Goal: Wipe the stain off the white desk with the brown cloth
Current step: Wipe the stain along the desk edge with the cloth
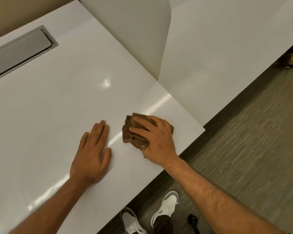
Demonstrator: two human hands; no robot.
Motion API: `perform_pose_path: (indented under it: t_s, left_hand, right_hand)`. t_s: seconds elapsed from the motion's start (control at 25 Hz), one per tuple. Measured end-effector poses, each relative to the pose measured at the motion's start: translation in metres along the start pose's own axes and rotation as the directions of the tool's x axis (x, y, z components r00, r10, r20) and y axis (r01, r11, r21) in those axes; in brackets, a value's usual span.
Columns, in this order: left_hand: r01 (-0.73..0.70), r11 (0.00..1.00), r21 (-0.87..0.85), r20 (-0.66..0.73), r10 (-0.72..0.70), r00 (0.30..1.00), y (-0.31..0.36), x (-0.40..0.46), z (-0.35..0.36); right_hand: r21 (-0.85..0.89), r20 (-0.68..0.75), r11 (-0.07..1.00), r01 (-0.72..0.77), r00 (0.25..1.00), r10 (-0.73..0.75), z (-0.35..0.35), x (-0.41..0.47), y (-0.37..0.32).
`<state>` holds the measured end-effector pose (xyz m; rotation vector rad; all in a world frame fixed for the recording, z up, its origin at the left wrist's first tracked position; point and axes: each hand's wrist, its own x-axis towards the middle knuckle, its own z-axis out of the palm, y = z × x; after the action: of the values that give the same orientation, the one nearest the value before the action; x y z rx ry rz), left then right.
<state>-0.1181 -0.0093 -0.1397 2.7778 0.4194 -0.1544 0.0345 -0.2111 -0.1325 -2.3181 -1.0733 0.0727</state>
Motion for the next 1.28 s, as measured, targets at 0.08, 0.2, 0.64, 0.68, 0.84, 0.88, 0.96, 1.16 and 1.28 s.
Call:
perform_pose_path:
  t_s: [0.08, 0.2, 0.64, 0.68, 0.84, 0.88, 0.96, 1.16, 1.28]
  left_hand:
    - [0.0, 1.0, -0.003, -0.001, 0.0, 1.0, 0.0, 0.0, 0.001]
    - [-0.006, 1.0, 0.004, 0.005, 0.006, 1.0, -0.003, -0.001, 0.003]
    - [-0.025, 1.0, 0.014, 0.013, 0.025, 1.0, -0.004, 0.0, 0.003]
    - [-0.027, 0.999, 0.019, 0.013, 0.027, 1.0, -0.004, 0.0, 0.003]
    - [-0.019, 1.0, 0.013, 0.01, 0.019, 1.0, -0.004, 0.001, 0.003]
    - [-0.02, 1.0, 0.014, 0.012, 0.02, 1.0, -0.004, 0.001, 0.003]
    - [-0.025, 1.0, 0.019, 0.012, 0.024, 1.0, -0.004, 0.001, 0.002]
    - [-0.018, 1.0, 0.003, 0.018, 0.018, 1.0, -0.003, 0.002, 0.002]
    - [-0.019, 1.0, -0.016, 0.027, 0.019, 0.999, -0.002, 0.002, 0.0]
  right_hand:
    - [0.061, -0.007, 0.998, -0.021, 1.0, 0.021, 0.001, -0.016, -0.011]
    - [0.107, -0.003, 0.994, -0.007, 1.0, 0.008, 0.005, -0.043, -0.026]
    - [0.617, 0.282, 0.67, -0.413, 0.911, 0.301, -0.026, -0.075, -0.071]
    - [0.671, 0.3, 0.592, -0.447, 0.893, 0.335, -0.043, -0.058, -0.064]
    - [0.481, 0.094, 0.868, -0.125, 0.991, 0.091, -0.101, 0.054, -0.024]
    - [0.384, 0.115, 0.922, -0.055, 0.993, 0.011, -0.105, 0.084, -0.015]
    - [0.203, 0.262, 0.979, -0.012, 0.964, -0.043, -0.094, 0.132, 0.003]
    - [-0.387, 0.39, 0.918, 0.082, 0.917, 0.082, -0.019, 0.155, 0.028]
    - [-0.384, 0.285, 0.923, 0.03, 0.954, 0.088, 0.0, 0.15, 0.018]
